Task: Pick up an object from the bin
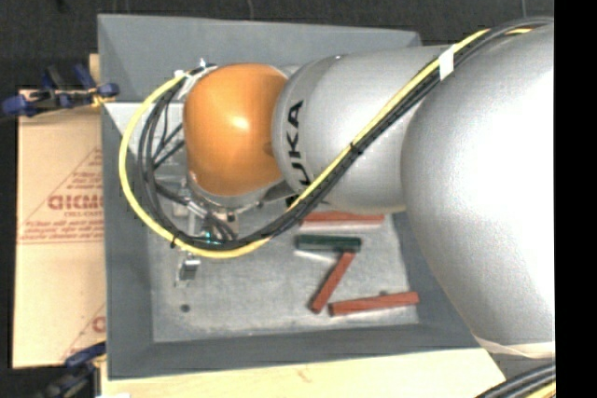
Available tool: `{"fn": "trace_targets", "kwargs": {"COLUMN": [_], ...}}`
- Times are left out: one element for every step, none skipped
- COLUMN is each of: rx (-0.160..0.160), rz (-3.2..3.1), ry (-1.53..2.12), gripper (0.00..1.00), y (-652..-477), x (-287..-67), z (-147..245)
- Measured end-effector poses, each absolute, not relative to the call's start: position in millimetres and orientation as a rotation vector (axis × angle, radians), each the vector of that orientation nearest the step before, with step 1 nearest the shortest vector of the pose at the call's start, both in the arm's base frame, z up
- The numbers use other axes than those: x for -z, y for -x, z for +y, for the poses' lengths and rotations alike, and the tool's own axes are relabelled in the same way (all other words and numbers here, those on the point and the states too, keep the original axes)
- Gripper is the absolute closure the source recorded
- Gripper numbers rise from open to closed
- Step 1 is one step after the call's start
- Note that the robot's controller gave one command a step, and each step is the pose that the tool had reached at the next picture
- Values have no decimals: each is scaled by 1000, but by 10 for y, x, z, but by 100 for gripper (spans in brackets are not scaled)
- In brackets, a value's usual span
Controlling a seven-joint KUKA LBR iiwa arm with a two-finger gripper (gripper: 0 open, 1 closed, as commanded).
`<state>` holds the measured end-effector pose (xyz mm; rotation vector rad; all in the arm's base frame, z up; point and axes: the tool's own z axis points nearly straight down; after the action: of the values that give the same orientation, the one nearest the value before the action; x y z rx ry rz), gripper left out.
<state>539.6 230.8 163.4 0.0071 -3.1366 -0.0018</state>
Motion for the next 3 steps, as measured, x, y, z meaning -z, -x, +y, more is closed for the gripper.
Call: {"fn": "trace_targets", "kwargs": {"rx": [5,9,10], "rz": [-3144,-3139,-3140], "ry": [-1,-34,-32], "gripper": [0,100,100], "y": [-5419,-5611,-5614], "x": [-1674,-792,-793], "z": [2300,1699,1699]}}
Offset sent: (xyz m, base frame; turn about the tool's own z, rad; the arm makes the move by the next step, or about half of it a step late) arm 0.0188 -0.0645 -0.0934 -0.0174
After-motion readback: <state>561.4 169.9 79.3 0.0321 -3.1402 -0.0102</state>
